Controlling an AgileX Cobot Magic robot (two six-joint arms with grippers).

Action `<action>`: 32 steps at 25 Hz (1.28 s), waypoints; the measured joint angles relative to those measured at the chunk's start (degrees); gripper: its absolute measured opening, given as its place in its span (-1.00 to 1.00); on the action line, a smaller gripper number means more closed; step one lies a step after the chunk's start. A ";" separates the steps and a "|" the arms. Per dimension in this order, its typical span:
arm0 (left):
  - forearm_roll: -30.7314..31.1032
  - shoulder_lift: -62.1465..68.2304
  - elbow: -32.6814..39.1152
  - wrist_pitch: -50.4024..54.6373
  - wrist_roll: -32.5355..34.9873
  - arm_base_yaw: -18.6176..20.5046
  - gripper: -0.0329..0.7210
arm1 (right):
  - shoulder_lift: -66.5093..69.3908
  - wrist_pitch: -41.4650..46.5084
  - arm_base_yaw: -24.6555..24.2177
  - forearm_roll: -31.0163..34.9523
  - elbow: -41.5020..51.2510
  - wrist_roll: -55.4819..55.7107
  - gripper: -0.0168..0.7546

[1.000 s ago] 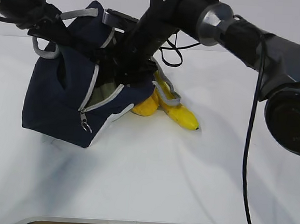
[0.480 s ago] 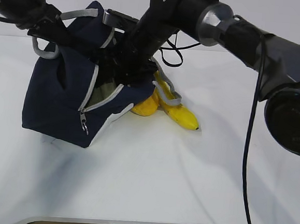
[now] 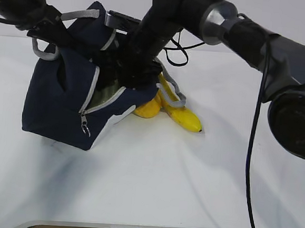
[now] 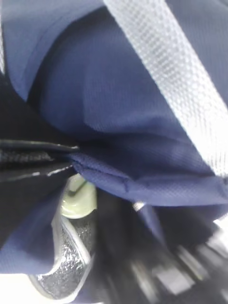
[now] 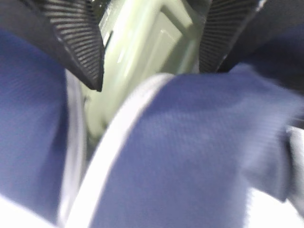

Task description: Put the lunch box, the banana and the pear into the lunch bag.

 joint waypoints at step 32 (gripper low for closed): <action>0.25 0.09 0.00 1.96 0.00 5.94 -0.88 | -14.33 1.98 0.00 -17.08 2.76 1.64 0.34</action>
